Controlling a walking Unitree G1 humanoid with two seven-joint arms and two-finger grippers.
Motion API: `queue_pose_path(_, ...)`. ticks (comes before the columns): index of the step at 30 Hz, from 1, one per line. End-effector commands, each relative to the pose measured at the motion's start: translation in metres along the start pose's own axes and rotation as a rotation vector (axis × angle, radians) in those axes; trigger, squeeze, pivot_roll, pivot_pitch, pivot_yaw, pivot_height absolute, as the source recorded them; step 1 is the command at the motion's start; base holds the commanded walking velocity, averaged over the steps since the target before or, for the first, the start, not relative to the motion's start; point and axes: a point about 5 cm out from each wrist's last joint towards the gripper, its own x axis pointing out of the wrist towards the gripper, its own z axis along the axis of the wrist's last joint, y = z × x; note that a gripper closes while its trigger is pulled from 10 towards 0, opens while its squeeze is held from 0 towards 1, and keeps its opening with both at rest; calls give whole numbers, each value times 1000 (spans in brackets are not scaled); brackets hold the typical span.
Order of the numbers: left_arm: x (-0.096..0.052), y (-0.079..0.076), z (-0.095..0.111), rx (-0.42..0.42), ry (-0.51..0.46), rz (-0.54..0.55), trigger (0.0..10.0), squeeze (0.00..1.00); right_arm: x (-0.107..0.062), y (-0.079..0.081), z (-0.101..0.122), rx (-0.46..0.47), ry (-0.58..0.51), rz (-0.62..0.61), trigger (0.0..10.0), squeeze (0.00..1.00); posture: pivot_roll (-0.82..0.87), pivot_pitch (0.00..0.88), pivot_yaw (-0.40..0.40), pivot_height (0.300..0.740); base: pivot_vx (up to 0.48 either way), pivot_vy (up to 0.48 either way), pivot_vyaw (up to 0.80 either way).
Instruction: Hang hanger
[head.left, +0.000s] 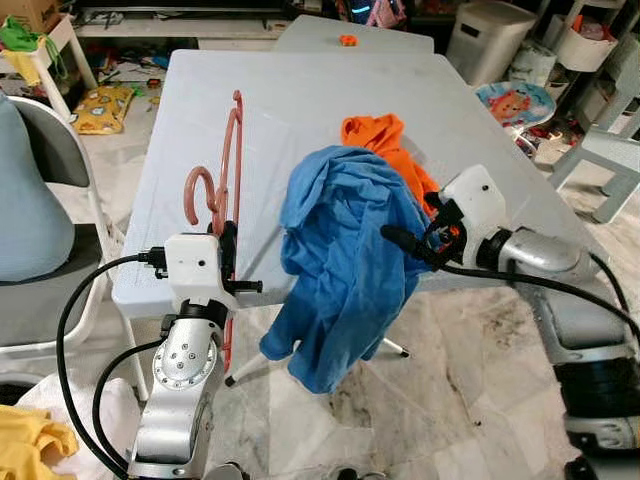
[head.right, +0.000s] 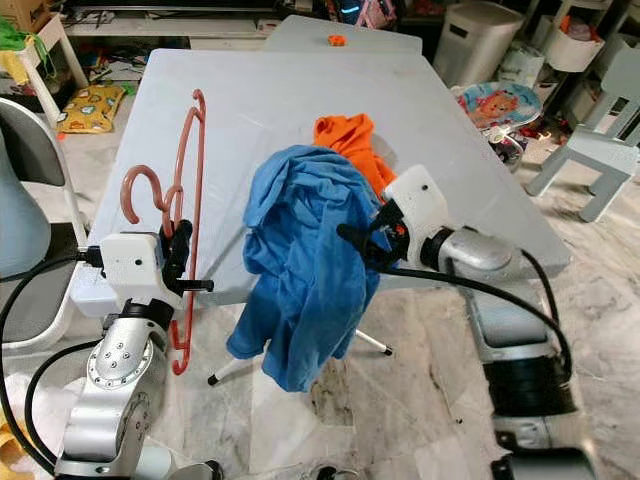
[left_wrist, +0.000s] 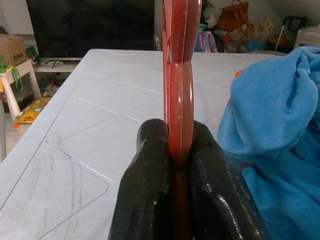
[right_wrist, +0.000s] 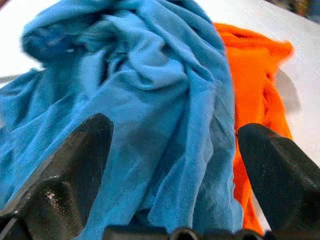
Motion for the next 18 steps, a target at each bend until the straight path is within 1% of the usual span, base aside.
queue_pose_path(1, -5, 1, -19, 4, 102, 1, 10000, 0, -3, 1, 0, 25, -7, -56, 10000, 0, 87, 165, -82, 740, 0, 0, 0)
queue_pose_path(2, -5, 1, -19, 5, 105, 2, 10000, 0, -2, 6, -2, 30, -5, -68, 10000, 0, 87, 165, -82, 740, 0, 0, 0)
queue_pose_path(4, -5, 1, -19, 5, 106, 2, 10000, 0, -2, 7, -2, 33, -4, -69, 10000, 0, 87, 165, -82, 740, 0, 0, 0)
queue_pose_path(5, -6, 1, -20, 5, 107, 1, 10000, 0, -1, 15, -5, 42, 1, -60, 10000, 0, 86, 172, -78, 740, 0, 0, 0)
queue_pose_path(6, -6, 1, -20, 4, 107, 0, 10000, 0, -1, 18, -7, 45, 5, -59, 10000, 0, 86, 172, -78, 740, 0, 0, 0)
queue_pose_path(10, -6, -1, -19, 3, 107, -7, 10000, 0, 2, 41, -18, 72, 37, -51, 10000, 0, 84, 174, -78, 740, 0, 0, 0)
queue_pose_path(11, -6, -1, -19, 3, 108, -8, 10000, 0, 4, 49, -21, 87, 45, -36, 10000, 0, 84, 174, -78, 740, 0, 0, 0)
queue_pose_path(13, -5, 0, -19, 4, 108, -9, 10000, 0, 7, 61, -25, 110, 51, -10, 10000, 0, 85, 178, -79, 740, 0, 0, 0)
queue_pose_path(14, -5, 0, -19, 5, 109, -9, 10000, 0, 8, 66, -27, 121, 56, 2, 784, 0, 87, 178, -79, 740, 0, 0, 0)
queue_pose_path(15, -6, 0, -19, 5, 109, -8, 10000, 0, 9, 71, -29, 126, 60, 14, 0, 0, 87, 178, -79, 740, 0, 0, 0)
queue_pose_path(16, -6, 0, -19, 6, 109, -8, 10000, 0, 11, 75, -31, 132, 62, 25, 0, 0, 93, 180, -78, 740, 0, 0, 0)
queue_pose_path(17, -6, 0, -19, 6, 109, -7, 10000, 0, 15, 84, -34, 150, 71, 39, 0, 0, 99, 181, -78, 740, 0, 0, 0)
queue_pose_path(18, -6, 0, -19, 6, 109, -7, 10000, 0, 15, 84, -34, 150, 71, 39, 0, 0, 99, 181, -78, 740, 0, 0, 0)
